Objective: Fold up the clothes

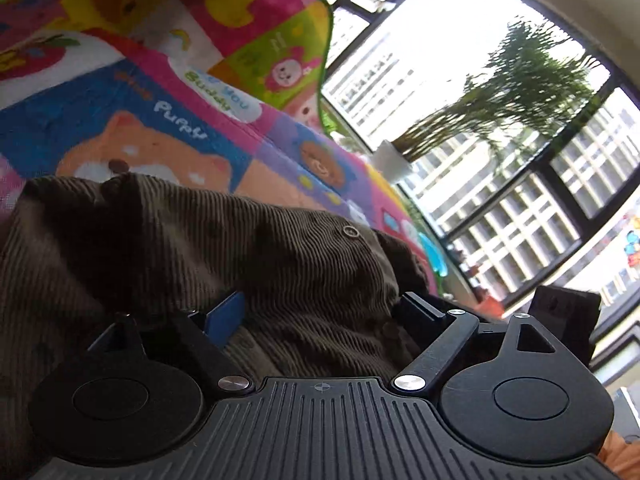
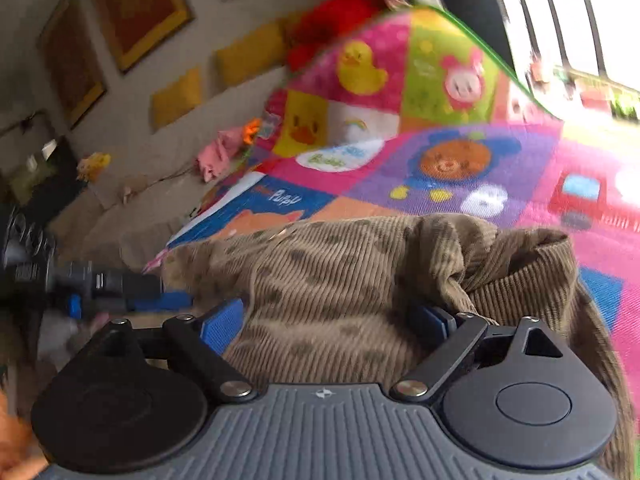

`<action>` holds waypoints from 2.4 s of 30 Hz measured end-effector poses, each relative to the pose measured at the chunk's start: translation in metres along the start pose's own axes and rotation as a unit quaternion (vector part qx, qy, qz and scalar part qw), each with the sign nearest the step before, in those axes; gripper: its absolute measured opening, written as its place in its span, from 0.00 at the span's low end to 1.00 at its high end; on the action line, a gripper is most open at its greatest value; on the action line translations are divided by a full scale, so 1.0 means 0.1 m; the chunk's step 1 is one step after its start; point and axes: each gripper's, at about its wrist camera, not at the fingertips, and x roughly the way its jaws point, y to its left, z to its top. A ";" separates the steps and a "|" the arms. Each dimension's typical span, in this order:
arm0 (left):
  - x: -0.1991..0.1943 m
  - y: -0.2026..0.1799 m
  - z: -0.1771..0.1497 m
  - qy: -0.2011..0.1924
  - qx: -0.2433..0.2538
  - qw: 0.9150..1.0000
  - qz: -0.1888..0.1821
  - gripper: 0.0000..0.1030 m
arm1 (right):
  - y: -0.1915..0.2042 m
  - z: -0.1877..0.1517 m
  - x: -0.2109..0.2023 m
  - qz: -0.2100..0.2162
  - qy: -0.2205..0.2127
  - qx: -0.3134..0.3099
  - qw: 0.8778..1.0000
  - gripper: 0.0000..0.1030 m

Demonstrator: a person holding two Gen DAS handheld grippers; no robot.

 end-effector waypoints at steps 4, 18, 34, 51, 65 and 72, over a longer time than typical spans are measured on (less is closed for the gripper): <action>0.00 0.01 0.08 -0.005 -0.008 1.000 0.013 0.87 | 0.10 0.04 -0.03 -0.005 0.010 -0.014 1.000 1.00; -0.09 -0.24 0.01 -0.005 0.031 0.999 0.036 0.94 | 0.04 -0.08 -0.15 -0.161 0.043 -0.052 0.985 1.00; -0.01 -0.30 -0.09 -0.002 0.076 0.995 0.066 0.96 | -0.19 0.32 0.39 -0.333 0.029 -0.261 0.906 1.00; -0.37 -0.54 -0.63 0.015 0.132 0.990 0.038 0.97 | 0.47 -0.26 -0.20 -0.289 0.006 -0.242 0.926 1.00; -0.44 -0.64 -0.69 0.035 0.153 0.985 0.077 1.00 | 0.85 -0.67 -0.39 -0.200 0.021 -0.208 0.957 1.00; -0.70 -0.67 -0.61 -0.006 0.145 0.988 0.059 1.00 | 0.74 -0.54 -0.70 -0.146 0.003 -0.156 0.977 1.00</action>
